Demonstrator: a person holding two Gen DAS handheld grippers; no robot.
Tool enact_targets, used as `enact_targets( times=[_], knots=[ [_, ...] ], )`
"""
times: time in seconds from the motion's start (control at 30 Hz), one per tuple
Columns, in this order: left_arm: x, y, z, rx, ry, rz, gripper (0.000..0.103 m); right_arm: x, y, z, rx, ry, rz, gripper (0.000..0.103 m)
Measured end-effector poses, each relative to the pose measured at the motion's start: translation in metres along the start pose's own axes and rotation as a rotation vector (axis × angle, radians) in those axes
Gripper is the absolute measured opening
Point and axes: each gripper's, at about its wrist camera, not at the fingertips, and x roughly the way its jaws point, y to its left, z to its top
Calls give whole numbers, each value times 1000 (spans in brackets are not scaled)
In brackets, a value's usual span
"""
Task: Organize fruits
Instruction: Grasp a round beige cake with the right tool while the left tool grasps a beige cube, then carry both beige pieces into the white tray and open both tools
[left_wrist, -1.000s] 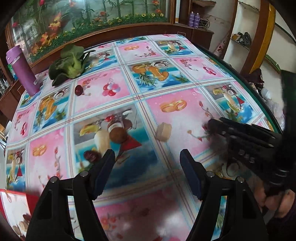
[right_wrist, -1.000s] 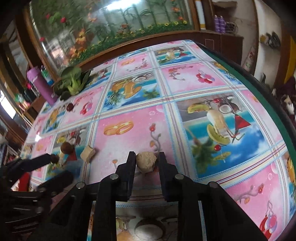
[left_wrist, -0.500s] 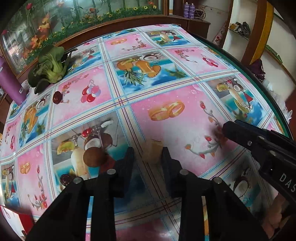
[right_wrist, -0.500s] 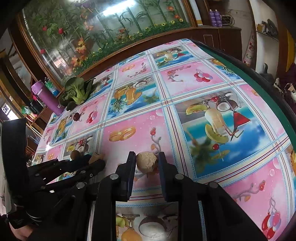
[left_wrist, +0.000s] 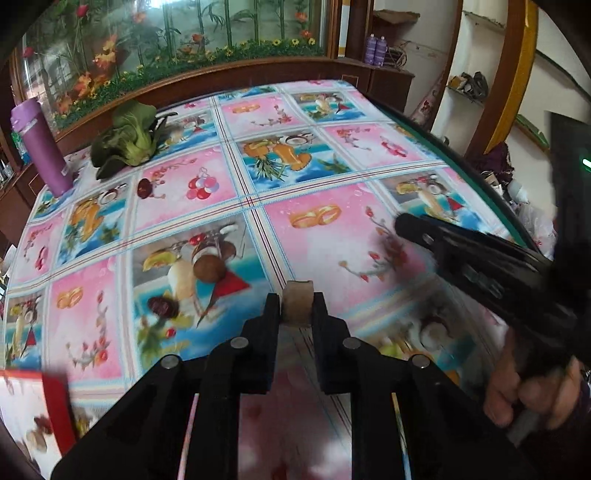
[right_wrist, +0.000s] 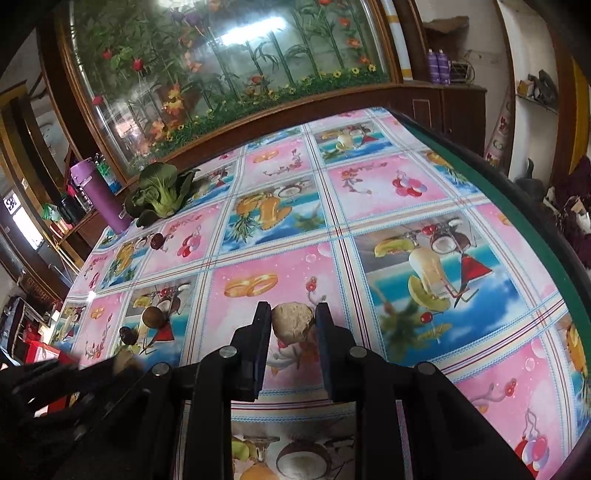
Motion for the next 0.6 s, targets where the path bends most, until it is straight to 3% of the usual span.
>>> enact_targets(
  times=[0.2,0.33,0.4,0.6],
  knots=[
    [-68,1,-45,4,-90,19,18,-3,12,-3,-45,-40,26,24],
    [-109,24,-81,-47,-132,57,18,7,26,-10,10,50,153,23],
    [-125,42,-95,-87,-144,92,18,10,51,-17,-2,86,196,23],
    [-169,131,-135,-290,-170,217,19,7,183,-35,-190,184,425,23]
  ],
)
